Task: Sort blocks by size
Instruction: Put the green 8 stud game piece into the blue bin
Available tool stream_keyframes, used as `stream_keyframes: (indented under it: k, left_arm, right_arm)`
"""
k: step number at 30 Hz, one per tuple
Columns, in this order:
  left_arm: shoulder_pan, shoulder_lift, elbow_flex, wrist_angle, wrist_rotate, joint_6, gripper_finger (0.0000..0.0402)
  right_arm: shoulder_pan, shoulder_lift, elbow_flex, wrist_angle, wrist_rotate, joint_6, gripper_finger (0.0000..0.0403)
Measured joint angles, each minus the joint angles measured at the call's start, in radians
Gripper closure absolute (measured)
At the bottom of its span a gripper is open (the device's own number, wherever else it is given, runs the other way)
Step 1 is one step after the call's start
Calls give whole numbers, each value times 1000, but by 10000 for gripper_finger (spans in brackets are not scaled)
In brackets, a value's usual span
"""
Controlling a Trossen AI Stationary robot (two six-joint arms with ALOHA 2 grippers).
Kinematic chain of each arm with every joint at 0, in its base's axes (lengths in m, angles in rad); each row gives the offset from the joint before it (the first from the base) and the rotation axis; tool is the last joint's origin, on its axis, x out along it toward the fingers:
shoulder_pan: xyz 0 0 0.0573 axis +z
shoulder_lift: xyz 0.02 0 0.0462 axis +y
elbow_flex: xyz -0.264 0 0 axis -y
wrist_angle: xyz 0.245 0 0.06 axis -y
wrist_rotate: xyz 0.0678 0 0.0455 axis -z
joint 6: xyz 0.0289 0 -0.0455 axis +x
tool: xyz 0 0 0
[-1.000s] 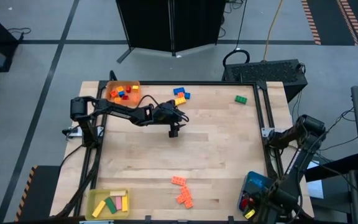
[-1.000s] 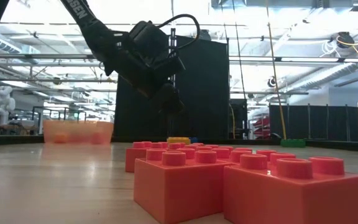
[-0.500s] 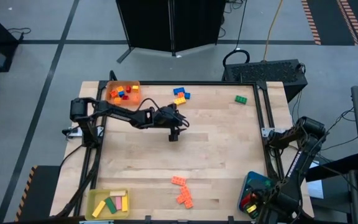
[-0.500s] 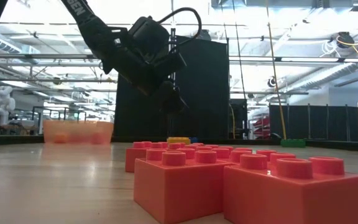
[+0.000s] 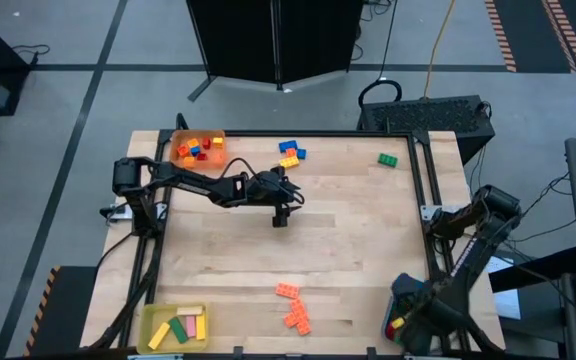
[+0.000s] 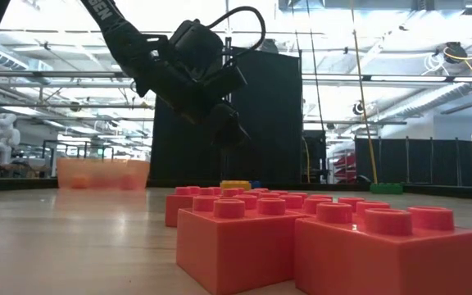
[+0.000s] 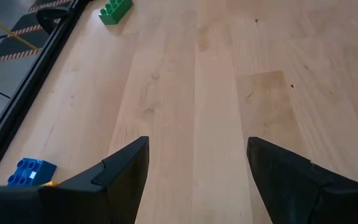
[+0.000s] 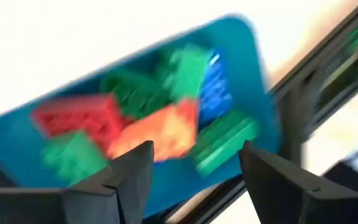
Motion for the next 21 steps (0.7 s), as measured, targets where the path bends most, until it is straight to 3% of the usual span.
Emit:
stream_keyframes:
  k: [8,21]
  left_arm:
    - [0,0,0,27,1,0,130]
    - [-2,0,1,46,11,27,130]
  right_arm:
    - [-222,-8,0,-190,109,-349,172]
    - [-669,-30,0,-195,363,-925,172]
